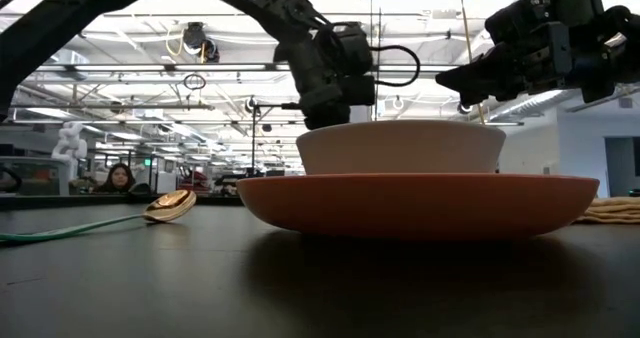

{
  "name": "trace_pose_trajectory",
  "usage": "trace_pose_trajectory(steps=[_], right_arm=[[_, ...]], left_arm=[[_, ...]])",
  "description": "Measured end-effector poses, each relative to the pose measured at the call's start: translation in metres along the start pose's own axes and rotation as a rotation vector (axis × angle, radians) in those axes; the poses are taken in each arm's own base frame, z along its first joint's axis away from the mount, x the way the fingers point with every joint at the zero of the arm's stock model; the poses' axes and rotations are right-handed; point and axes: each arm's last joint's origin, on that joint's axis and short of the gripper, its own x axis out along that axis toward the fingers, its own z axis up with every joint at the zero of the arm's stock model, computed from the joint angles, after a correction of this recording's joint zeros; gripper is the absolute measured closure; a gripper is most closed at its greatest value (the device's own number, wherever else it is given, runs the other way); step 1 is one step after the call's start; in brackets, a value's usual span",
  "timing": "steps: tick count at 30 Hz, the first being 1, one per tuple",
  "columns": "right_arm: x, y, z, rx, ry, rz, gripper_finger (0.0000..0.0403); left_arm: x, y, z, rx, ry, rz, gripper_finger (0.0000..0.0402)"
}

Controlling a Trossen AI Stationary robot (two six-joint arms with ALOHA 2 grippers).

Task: Set table place
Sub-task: Put the green patterned fork on the orange plate to the left of the white bowl

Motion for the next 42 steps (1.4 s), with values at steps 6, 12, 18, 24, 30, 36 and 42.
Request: trace_pose_trajectory(steps=[6,12,18,24,30,36,42], right_arm=[[0.0,0.0,0.0,0.0,0.0,0.0,0.0403],[0.0,0.0,0.0,0.0,0.0,-0.001,0.0403],[0.0,0.0,0.0,0.001,0.0,0.0,0.0403],[0.0,0.0,0.0,0.001,0.0,0.0,0.0403],[0.0,0.0,0.0,0.001,0.0,0.0,0.0403],[0.0,0.0,0.0,0.001,0.0,0.0,0.0403],[0.0,0.0,0.0,0.009,-0.001,0.0,0.0403]], left_arm=[[0.006,-0.001,0.003,0.038,0.008,0.056,0.0368],[0.005,0.0,0.002,0.034,0.007,0.057,0.0325],[0.004,0.004,0.0,0.007,-0.014,0.015,0.0278],[0.007,0.006,-0.001,-0.033,-0.019,-0.008,0.0264],[0.011,0.008,-0.002,-0.066,-0.017,-0.02,0.0263],[0.01,0.01,-0.003,-0.114,-0.018,-0.029,0.0263],[0.01,0.01,-0.004,-0.137,-0.032,-0.064,0.0263]])
